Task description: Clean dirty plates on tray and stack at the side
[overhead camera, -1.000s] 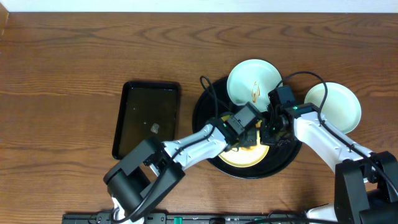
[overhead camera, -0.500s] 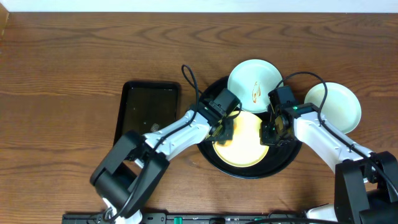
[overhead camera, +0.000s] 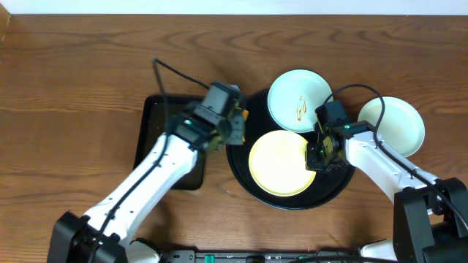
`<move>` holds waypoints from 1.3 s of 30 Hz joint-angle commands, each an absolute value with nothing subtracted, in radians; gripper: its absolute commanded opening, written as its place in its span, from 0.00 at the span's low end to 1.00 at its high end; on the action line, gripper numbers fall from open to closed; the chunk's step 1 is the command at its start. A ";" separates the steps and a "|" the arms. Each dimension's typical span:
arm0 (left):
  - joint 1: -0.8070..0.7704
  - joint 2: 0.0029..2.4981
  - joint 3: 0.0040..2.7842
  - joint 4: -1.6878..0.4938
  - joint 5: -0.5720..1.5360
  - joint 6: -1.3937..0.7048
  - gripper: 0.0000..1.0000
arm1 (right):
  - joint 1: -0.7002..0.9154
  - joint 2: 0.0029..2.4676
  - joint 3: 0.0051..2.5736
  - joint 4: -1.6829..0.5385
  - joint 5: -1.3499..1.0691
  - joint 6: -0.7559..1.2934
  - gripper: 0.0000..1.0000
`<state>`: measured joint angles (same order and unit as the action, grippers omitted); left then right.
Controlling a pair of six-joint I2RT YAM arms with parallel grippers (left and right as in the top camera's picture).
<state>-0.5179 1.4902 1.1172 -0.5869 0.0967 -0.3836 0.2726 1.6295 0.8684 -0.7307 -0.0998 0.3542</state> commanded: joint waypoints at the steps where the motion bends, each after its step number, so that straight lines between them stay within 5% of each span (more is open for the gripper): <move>1: -0.439 1.493 1.114 -0.607 0.073 -0.360 0.07 | 0.267 1.635 0.869 -0.714 -0.090 0.344 0.01; 10: -0.273 1.496 1.114 -0.675 0.074 -0.360 0.07 | 0.280 1.634 0.869 -0.584 -0.453 0.203 0.01; 17: -0.258 1.496 1.114 -0.700 0.073 -0.360 0.07 | 0.280 1.616 0.871 -0.474 -0.447 0.173 0.01; 39: -0.258 1.496 1.114 -0.710 -0.014 -0.360 0.08 | 0.358 1.160 0.891 -0.498 0.232 -0.076 0.01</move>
<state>-0.2626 1.4940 1.1172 -0.7086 0.0105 -0.3683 0.3267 1.1870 0.8703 -0.4839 0.1089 -0.0299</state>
